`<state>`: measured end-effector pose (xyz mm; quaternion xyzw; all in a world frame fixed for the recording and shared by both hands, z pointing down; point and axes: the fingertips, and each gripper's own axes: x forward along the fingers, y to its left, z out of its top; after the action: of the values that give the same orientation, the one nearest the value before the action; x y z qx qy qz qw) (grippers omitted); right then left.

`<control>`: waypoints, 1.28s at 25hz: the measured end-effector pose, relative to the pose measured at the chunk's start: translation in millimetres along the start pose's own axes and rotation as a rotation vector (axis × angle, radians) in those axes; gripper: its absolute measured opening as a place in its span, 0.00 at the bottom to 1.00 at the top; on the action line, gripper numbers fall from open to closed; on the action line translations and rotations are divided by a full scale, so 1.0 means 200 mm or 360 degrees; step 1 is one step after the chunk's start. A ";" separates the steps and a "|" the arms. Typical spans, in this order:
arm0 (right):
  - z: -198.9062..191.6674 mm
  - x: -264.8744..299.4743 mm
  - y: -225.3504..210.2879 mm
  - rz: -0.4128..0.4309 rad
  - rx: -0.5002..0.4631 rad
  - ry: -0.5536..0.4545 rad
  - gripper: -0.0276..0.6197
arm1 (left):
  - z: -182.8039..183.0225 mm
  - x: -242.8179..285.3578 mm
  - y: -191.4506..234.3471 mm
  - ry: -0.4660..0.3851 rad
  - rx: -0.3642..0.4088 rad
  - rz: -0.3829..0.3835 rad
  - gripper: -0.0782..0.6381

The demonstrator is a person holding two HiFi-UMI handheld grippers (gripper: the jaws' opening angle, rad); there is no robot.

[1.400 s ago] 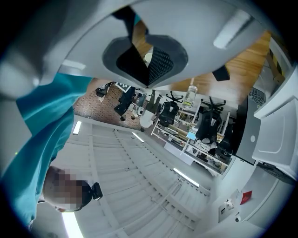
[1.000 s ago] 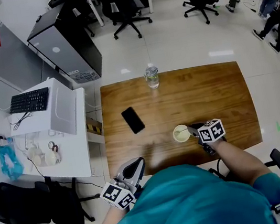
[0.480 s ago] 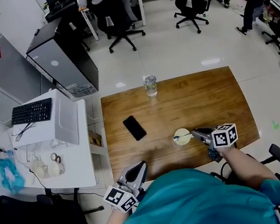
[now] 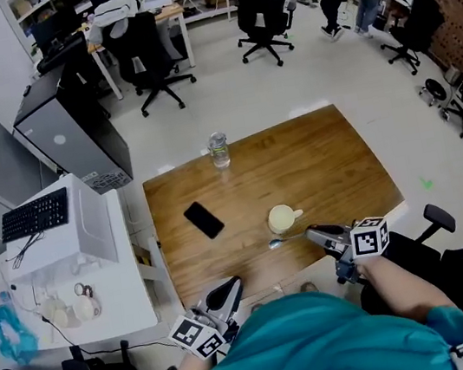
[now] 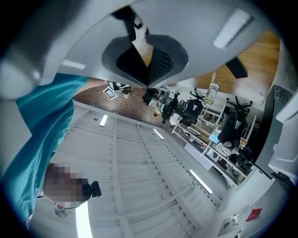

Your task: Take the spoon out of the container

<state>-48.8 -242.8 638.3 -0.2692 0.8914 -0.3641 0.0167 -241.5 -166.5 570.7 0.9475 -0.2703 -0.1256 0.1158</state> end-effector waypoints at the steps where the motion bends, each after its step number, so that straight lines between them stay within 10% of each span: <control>1: -0.02 -0.04 0.03 -0.0003 -0.0006 -0.0008 0.11 | -0.01 0.00 -0.05 0.0000 0.0004 -0.0018 0.11; 20: -0.59 -1.71 0.23 0.0203 -0.0146 -0.0089 0.11 | -0.71 0.32 -1.84 0.0069 0.0100 0.0102 0.11; 32: -0.91 -2.24 0.30 0.0346 -0.0104 -0.0068 0.11 | -0.82 0.26 -2.44 0.0100 0.0181 0.0325 0.11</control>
<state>264.5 129.5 658.6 -0.1791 0.9262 -0.3252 0.0664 87.7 233.9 576.0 0.9235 -0.3684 -0.0677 0.0824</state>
